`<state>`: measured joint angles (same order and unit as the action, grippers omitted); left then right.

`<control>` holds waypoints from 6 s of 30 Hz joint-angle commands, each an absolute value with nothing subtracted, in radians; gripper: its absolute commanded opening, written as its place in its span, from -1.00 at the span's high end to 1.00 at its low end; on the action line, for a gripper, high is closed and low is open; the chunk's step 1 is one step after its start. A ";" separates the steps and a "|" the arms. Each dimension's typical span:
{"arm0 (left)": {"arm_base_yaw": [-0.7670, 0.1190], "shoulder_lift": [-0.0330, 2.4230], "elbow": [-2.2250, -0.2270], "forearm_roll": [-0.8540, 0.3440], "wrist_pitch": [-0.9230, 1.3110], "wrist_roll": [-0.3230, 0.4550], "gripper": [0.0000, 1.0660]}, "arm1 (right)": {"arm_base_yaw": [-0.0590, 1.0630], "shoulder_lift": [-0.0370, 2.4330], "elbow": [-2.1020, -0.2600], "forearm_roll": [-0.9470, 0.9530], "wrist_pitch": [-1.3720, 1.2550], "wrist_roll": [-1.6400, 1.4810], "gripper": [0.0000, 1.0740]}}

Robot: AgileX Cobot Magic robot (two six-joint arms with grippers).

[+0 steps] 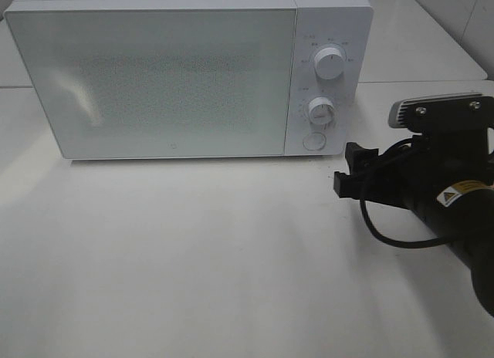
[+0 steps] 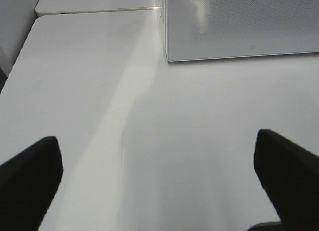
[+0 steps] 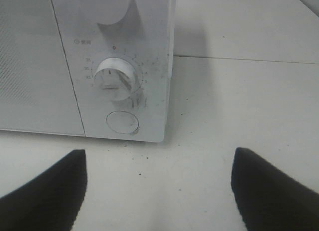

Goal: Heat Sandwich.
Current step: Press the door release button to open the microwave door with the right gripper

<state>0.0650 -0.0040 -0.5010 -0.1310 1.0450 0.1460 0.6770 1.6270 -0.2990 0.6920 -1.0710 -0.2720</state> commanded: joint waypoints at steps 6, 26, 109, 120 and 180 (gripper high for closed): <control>0.059 -0.027 -0.498 -0.139 1.032 0.146 -0.90 | 0.701 1.751 -0.378 0.693 -1.091 -0.263 -0.42; 0.059 -0.027 -0.498 -0.139 1.032 0.146 -0.90 | 0.701 1.788 -0.392 0.693 -1.091 0.074 -0.42; 0.059 -0.027 -0.498 -0.139 1.032 0.146 -0.90 | 0.475 2.087 -0.772 0.426 -0.890 1.423 0.99; 0.059 -0.027 -0.498 -0.139 1.032 0.146 -0.90 | 0.465 2.087 -0.792 0.445 -0.851 1.416 0.99; 0.059 -0.027 -0.498 -0.139 1.032 0.146 -0.90 | 0.465 2.189 -0.966 0.472 -1.122 1.386 0.97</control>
<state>0.0650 -0.0040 -0.5010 -0.1310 1.0450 0.1460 0.4980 2.1910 -0.8770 0.5000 -0.9420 1.3960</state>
